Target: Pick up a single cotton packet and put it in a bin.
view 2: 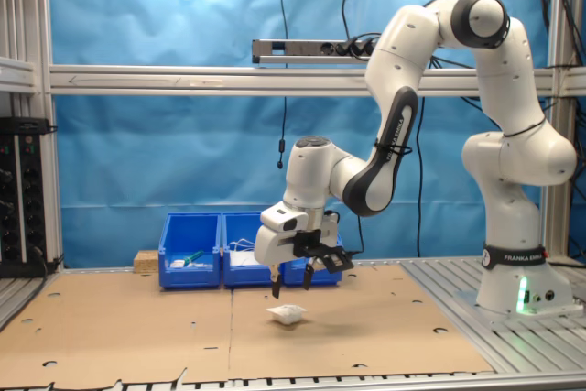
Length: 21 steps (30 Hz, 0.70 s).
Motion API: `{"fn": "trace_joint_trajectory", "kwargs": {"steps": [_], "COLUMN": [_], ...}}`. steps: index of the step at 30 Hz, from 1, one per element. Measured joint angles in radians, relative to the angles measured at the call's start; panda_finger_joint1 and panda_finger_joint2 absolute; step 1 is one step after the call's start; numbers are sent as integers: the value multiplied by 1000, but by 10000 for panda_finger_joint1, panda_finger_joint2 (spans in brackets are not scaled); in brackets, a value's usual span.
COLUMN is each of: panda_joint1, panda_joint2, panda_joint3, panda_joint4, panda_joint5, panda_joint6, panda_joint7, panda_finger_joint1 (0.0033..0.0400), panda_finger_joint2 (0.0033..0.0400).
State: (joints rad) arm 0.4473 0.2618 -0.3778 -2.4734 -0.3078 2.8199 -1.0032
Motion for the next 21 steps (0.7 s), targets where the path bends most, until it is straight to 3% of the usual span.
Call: {"fn": "trace_joint_trajectory", "kwargs": {"steps": [21], "panda_joint1": [-131], "panda_joint2": [72], "panda_joint3": [143], "panda_joint4": [24], "panda_joint5": [0], "panda_joint6": [0], "panda_joint7": [-36], "panda_finger_joint1": [400], "panda_finger_joint2": [400]}}
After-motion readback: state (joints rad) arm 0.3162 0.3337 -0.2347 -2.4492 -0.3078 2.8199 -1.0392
